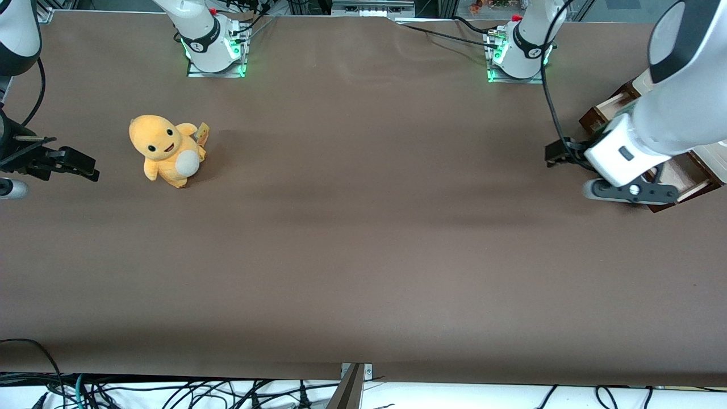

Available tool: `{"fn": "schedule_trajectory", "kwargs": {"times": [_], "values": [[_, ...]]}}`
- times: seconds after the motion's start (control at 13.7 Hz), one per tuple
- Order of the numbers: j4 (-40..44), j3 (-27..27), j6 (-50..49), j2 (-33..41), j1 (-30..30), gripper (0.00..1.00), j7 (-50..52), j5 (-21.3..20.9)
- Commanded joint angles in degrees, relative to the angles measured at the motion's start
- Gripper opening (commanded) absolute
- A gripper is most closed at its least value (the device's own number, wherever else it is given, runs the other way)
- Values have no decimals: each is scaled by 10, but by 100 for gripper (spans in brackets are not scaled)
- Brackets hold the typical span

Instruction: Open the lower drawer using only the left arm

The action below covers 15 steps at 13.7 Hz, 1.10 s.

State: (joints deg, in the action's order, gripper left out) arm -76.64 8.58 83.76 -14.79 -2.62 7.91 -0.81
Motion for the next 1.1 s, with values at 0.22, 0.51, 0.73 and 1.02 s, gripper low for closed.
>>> {"fn": "schedule_trajectory", "kwargs": {"times": [0.22, 0.51, 0.73, 1.02], "values": [[-235, -37, 155, 158, 5, 100, -18, 4], [-232, -36, 143, 157, 10, 100, -52, 3], [-228, -37, 131, 156, 11, 100, -54, 3], [-220, -36, 126, 152, 10, 100, -51, 3]]}}
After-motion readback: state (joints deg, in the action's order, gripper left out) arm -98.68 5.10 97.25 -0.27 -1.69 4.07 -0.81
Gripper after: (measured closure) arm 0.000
